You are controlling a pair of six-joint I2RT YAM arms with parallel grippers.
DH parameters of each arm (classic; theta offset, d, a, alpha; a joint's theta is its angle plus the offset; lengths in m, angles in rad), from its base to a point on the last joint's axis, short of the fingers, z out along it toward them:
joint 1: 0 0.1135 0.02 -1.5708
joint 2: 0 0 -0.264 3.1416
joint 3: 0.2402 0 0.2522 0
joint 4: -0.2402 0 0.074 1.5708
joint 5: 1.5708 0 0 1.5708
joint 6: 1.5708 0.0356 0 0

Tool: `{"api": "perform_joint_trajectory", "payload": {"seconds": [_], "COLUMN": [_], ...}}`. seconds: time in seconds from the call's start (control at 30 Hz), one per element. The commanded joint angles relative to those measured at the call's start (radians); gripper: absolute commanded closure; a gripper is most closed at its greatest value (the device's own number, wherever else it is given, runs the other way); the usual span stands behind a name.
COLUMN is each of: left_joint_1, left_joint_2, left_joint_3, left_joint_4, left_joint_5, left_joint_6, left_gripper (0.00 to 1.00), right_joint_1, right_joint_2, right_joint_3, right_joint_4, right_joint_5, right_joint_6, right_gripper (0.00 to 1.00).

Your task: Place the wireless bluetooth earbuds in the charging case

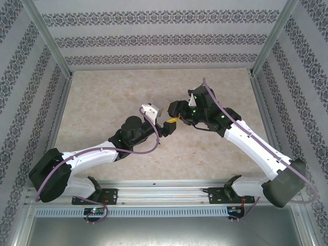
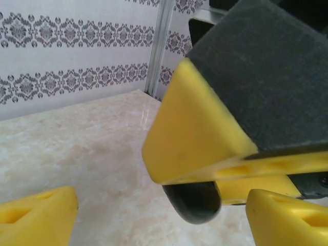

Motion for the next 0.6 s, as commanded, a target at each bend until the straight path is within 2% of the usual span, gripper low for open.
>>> {"api": "perform_joint_trajectory", "payload": {"seconds": [0.0, 0.37, 0.57], "left_joint_1": [-0.010, -0.008, -0.007], "left_joint_2": [0.013, 0.048, 0.053], "left_joint_3": [0.028, 0.047, 0.076], "left_joint_4": [0.085, 0.156, 0.130], "left_joint_5": [-0.021, 0.028, 0.074], "left_joint_6": [-0.045, -0.096, -0.100], "left_gripper": [0.22, 0.43, 0.65], "right_joint_1": [-0.011, -0.014, -0.018], "right_joint_2": [-0.034, -0.045, -0.061], "right_joint_3": [-0.020, -0.043, -0.060], "right_joint_4": [0.034, 0.074, 0.091], "right_joint_5": [-0.021, -0.056, -0.059], "right_joint_6": [0.028, 0.048, 0.055], "right_gripper": [0.49, 0.49, 0.47]}}
